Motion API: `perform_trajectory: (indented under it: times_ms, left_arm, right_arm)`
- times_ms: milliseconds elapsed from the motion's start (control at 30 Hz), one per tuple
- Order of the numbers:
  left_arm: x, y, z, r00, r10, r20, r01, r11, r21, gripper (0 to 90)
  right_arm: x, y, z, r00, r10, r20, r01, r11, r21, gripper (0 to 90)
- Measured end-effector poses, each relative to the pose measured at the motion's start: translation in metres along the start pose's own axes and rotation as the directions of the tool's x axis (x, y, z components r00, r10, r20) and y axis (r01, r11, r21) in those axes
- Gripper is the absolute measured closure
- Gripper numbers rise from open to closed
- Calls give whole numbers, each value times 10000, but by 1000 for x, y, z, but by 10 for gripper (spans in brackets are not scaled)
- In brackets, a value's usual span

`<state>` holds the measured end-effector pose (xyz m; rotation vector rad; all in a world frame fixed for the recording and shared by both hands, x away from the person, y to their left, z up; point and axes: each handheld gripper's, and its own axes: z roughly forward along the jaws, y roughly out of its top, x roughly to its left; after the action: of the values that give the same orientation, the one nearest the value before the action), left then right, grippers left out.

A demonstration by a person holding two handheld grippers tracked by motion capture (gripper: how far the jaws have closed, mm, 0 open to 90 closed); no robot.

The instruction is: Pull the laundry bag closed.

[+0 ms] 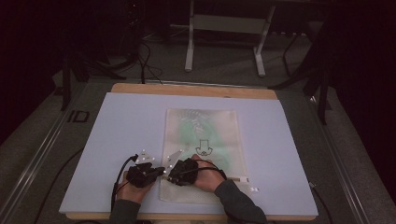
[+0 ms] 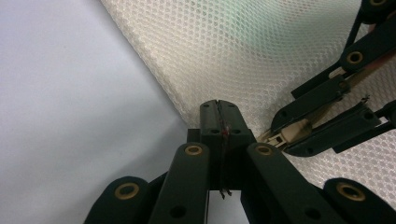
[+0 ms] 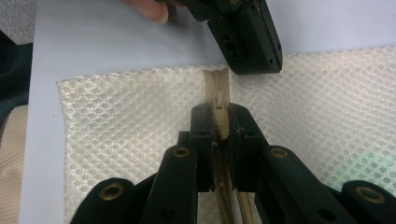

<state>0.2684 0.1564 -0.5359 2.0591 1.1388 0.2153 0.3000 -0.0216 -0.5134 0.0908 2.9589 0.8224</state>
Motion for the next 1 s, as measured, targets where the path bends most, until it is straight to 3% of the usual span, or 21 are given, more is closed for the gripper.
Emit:
perform_trajectory:
  times_ms: [1000]
  left_arm:
    - [0,0,0,10000,22,13,-22,10000,-16,894]
  right_arm:
    - [0,-11,-13,9992,-393,70,388,9970,666,821]
